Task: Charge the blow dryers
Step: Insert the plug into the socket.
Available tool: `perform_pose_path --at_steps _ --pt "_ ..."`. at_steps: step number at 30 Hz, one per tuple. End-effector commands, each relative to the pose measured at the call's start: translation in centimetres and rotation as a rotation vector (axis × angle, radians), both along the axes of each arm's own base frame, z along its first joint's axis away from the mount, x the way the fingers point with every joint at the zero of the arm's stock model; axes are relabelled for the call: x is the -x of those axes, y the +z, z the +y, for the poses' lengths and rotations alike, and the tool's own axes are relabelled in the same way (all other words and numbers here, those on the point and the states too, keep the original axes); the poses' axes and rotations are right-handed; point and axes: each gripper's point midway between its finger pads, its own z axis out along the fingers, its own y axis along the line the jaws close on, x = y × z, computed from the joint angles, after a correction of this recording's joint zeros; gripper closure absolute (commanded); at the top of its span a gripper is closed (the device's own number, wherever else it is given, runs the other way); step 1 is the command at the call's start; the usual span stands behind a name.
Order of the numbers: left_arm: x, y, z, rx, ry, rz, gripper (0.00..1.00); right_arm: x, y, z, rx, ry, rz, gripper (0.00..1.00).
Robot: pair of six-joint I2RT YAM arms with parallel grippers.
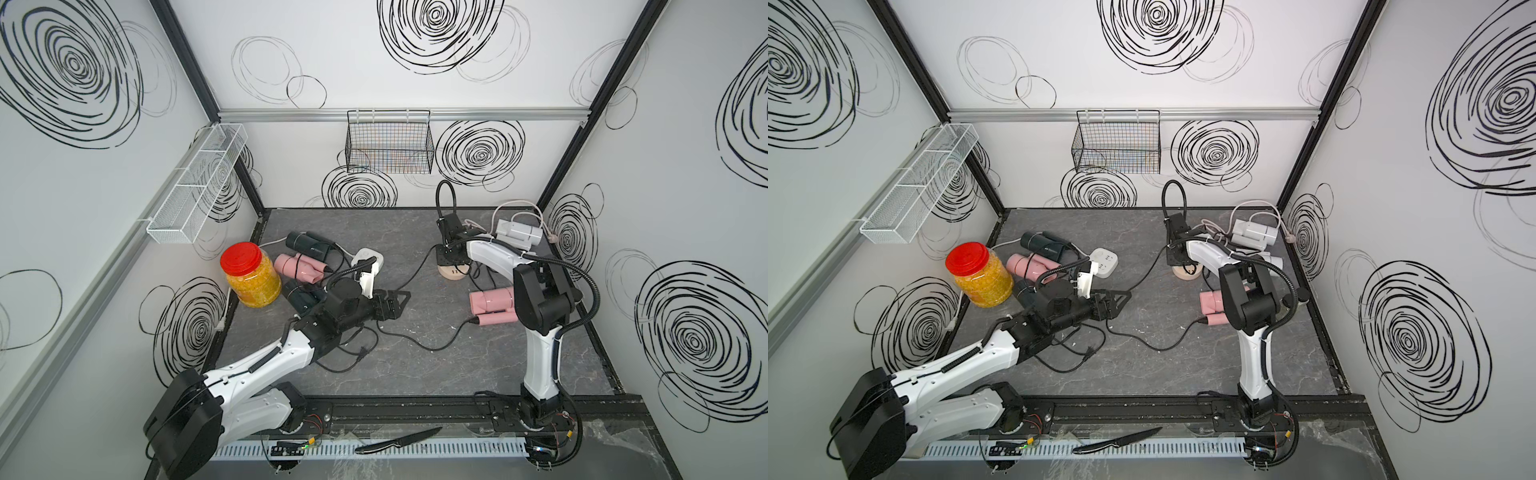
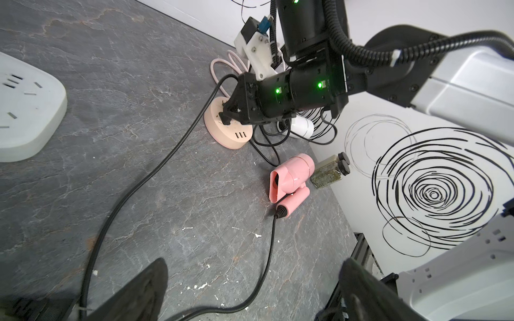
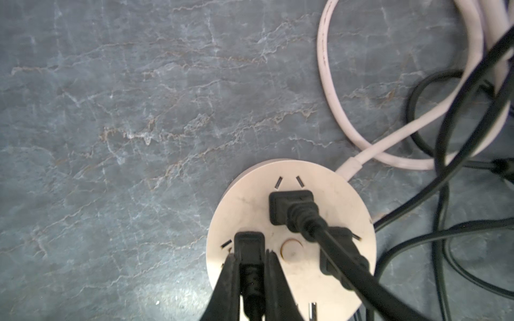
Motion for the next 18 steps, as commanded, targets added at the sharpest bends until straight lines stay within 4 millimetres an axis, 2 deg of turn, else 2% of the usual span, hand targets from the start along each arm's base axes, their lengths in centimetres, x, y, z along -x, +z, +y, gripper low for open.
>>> perform_pose_path --at_steps 1,4,7,12,15,18 --pt "-0.6 1.6 -0.2 0.027 0.000 -0.040 0.01 1.3 -4.2 -3.0 0.101 -0.037 0.151 0.92" --pt "-0.6 1.6 -0.1 0.024 0.004 -0.042 0.01 0.6 -4.2 -2.9 0.108 -0.045 0.150 0.89" --pt "-0.5 1.6 0.0 0.021 0.006 -0.042 0.01 0.4 -3.6 -2.5 0.088 -0.045 0.136 0.80" --pt "-0.6 1.8 0.3 0.012 0.014 -0.047 0.01 0.7 -0.3 -0.7 0.016 -0.010 0.084 0.58" --pt "-0.8 2.1 0.7 0.006 0.023 -0.051 0.01 1.5 1.9 0.6 -0.013 0.018 0.050 0.52" --pt "-0.9 2.5 1.4 -0.007 0.039 -0.057 0.01 3.3 3.6 1.8 -0.041 0.042 0.021 0.50"
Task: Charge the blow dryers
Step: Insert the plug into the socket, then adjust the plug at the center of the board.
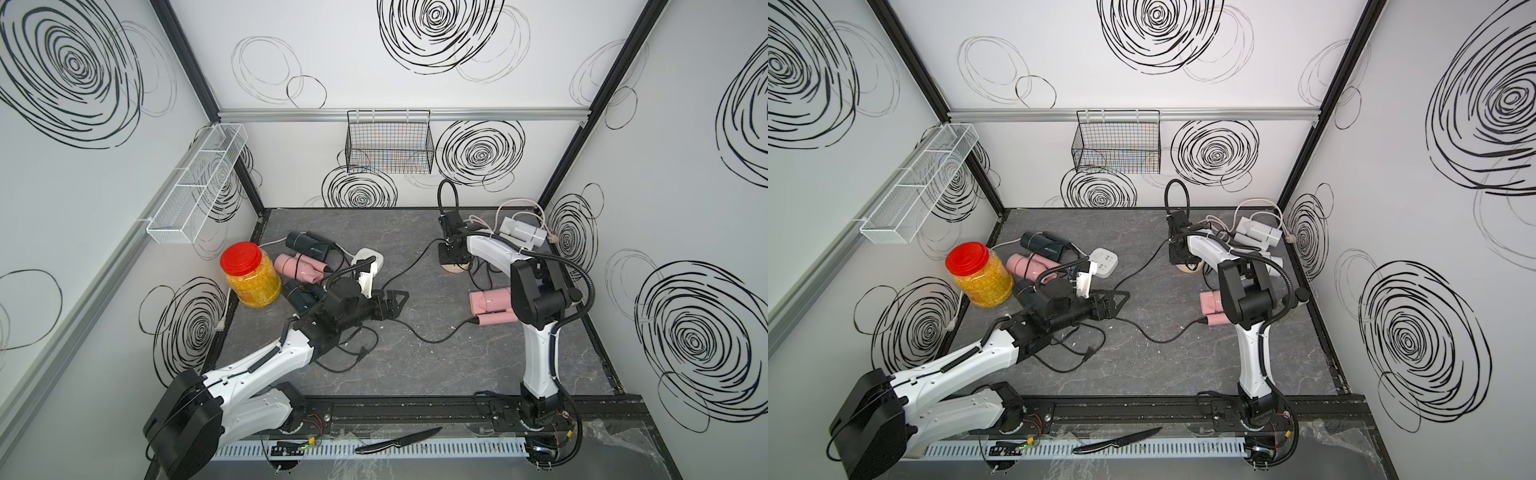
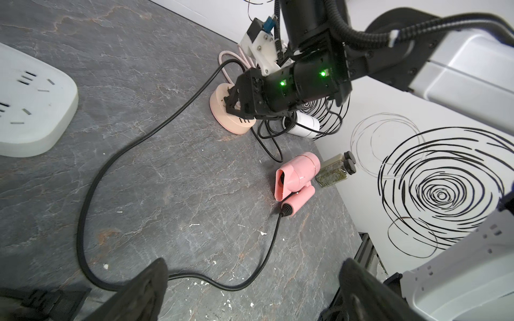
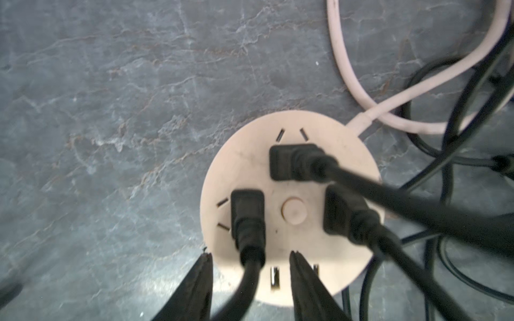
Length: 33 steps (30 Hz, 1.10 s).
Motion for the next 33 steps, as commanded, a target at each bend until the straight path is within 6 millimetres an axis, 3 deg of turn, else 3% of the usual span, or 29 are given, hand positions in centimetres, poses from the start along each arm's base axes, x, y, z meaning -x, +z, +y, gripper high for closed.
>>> perform_pose_path --at_steps 1,8,12,16,19,24,29,33 --pt "-0.7 2.8 0.8 0.006 0.026 -0.067 0.01 2.7 3.6 2.0 -0.056 0.039 -0.036 0.50" --pt "-0.5 2.9 5.0 -0.134 0.127 -0.066 0.01 9.4 8.5 6.4 -0.210 0.195 -0.192 0.49" --pt "0.0 2.9 9.3 -0.252 0.242 -0.042 0.01 13.5 11.7 9.3 -0.399 0.336 -0.278 0.49" --pt "0.4 3.3 13.5 -0.315 0.365 -0.001 0.00 16.5 12.6 11.8 -0.577 0.512 -0.313 0.51" --pt "0.4 2.9 15.9 -0.301 0.436 0.057 0.03 17.9 12.2 13.5 -0.646 0.586 -0.270 0.53" --pt "-0.4 0.9 18.4 -0.174 0.548 0.109 0.04 19.0 9.3 17.9 -0.626 0.648 -0.136 0.63" --pt "-1.3 -0.9 18.7 0.016 0.598 0.108 0.04 19.2 5.5 21.6 -0.550 0.672 -0.012 0.71" --pt "-1.4 -2.2 18.9 -0.035 0.585 0.121 0.04 18.4 1.8 22.9 -0.481 0.623 0.074 0.76"
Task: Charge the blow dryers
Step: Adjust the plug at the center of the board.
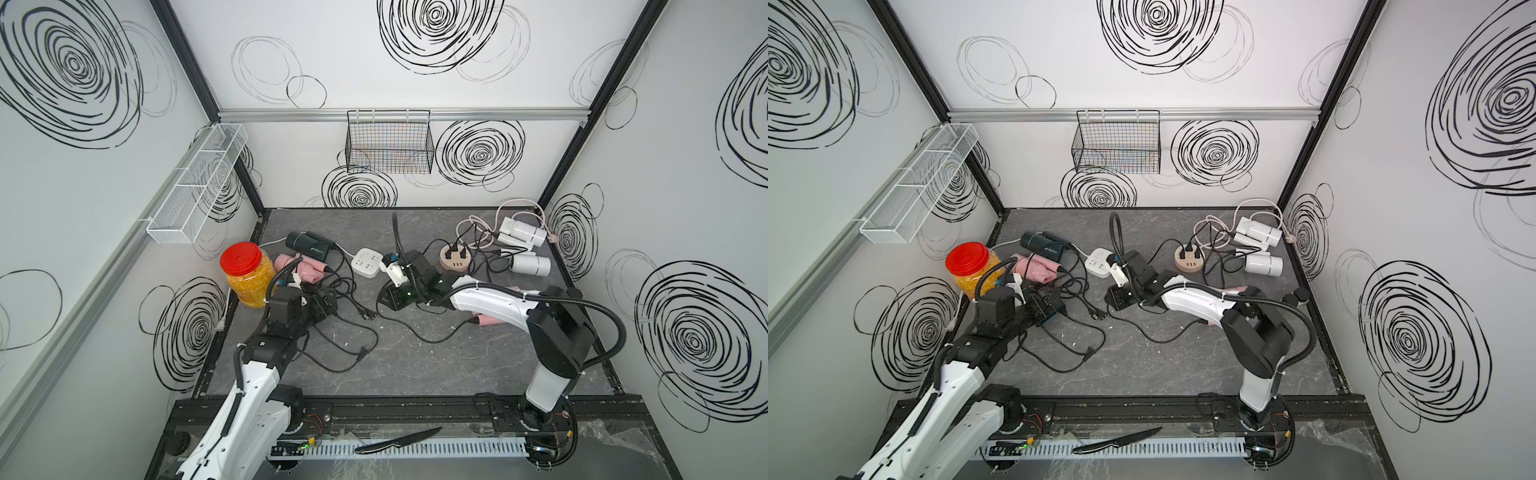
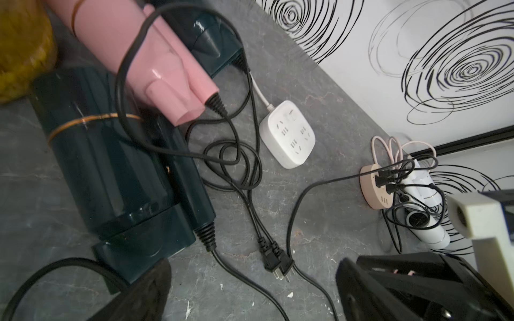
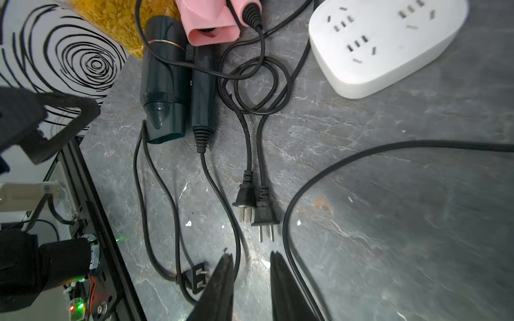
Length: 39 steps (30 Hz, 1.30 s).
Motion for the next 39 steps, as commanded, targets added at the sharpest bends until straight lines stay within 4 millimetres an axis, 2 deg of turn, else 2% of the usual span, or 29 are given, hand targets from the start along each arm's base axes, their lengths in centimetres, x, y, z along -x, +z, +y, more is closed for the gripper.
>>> perform_pose_path --at_steps 1,6,10,19,22,25,28,33,35,39 --pt "-1.6 2.3 -0.5 0.033 -0.024 -0.097 0.03 0.0 -3.0 0.3 0.102 -0.023 0.065 0.77" --pt "-2.0 1.4 -1.3 0.002 -0.108 -0.086 0.03 0.1 -5.7 1.2 0.170 -0.021 0.086 0.78" --pt "-2.2 1.7 -1.0 -0.033 -0.121 -0.099 0.03 -0.2 -6.1 1.6 0.195 -0.026 0.078 0.77" --pt "-2.2 3.1 2.0 -0.008 -0.018 -0.129 0.05 -0.7 -6.4 2.4 0.227 -0.005 0.040 0.70" --pt "-3.3 4.9 3.3 -0.002 0.007 -0.170 0.09 -1.3 -6.6 2.4 0.237 -0.019 0.021 0.71" --pt "-5.1 5.5 4.5 -0.046 0.014 -0.132 0.10 -1.2 -7.1 2.7 0.241 -0.005 0.024 0.72" --pt "-7.4 6.0 5.0 -0.024 0.015 -0.133 0.11 -1.1 -7.2 2.9 0.247 0.005 0.013 0.73" --pt "-12.1 7.3 5.9 -0.041 0.053 -0.142 0.10 -2.2 -6.6 2.4 0.232 -0.051 -0.006 0.75" --pt "-14.3 7.0 6.0 -0.104 0.059 -0.097 0.10 -2.6 -6.0 2.2 0.210 -0.071 -0.004 0.75" --pt "-18.3 5.2 6.3 -0.241 0.060 0.001 0.09 -2.6 -4.4 2.0 0.169 -0.076 -0.026 0.76"
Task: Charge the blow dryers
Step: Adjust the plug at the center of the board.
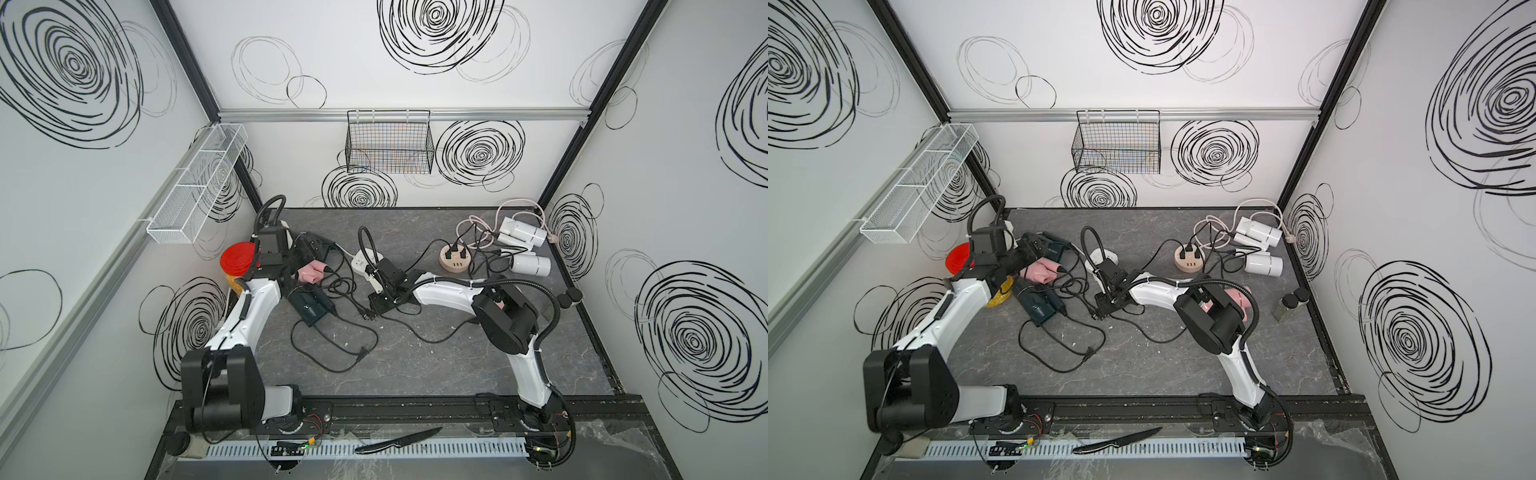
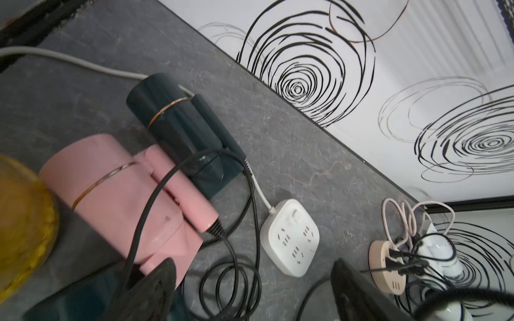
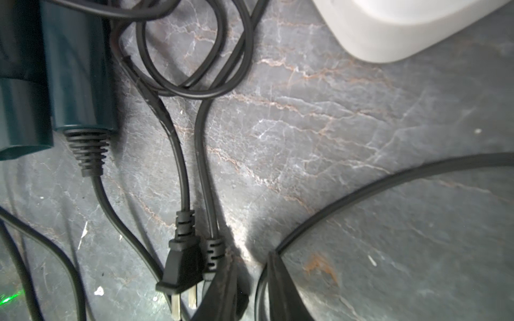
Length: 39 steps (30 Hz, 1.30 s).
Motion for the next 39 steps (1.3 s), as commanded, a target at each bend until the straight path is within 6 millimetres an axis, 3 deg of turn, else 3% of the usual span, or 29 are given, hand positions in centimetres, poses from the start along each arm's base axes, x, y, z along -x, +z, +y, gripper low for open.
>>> perform_pose_path --at_steps 1,5,9,11,20,24,29,34,39 --pt "-2.8 -0.9 1.0 -0.144 0.020 0.048 0.09 -0.4 3.1 -0.1 -0.063 -0.017 -0.048 0.75" --pt "-5.6 -3.2 3.2 -0.235 0.078 0.120 0.07 0.1 4.0 -0.5 -0.085 -0.014 -0.057 0.75" --pt "-7.4 -6.2 4.1 -0.243 0.099 0.222 0.05 0.3 4.2 -1.0 -0.087 -0.018 -0.064 0.75" --pt "-7.9 -7.4 4.5 -0.253 0.112 0.272 0.00 0.4 4.4 -1.2 -0.085 -0.021 -0.066 0.74" --pt "-9.7 -12.1 5.1 -0.126 0.127 0.362 0.01 0.9 3.8 -1.8 -0.078 -0.026 -0.053 0.74" --pt "-10.9 -12.6 4.3 -0.065 0.108 0.345 0.01 1.0 3.3 -2.0 -0.068 -0.029 -0.044 0.74" --pt "-14.9 -12.6 1.9 0.104 0.039 0.245 0.00 0.9 3.1 -2.1 -0.061 -0.039 -0.041 0.74" --pt "-18.2 -11.4 1.3 0.186 0.026 0.152 0.02 1.0 2.9 -2.4 -0.056 -0.052 -0.039 0.74" --pt "-18.5 -9.2 0.8 0.207 -0.011 0.108 0.03 0.9 2.9 -2.2 -0.061 -0.057 -0.033 0.74"
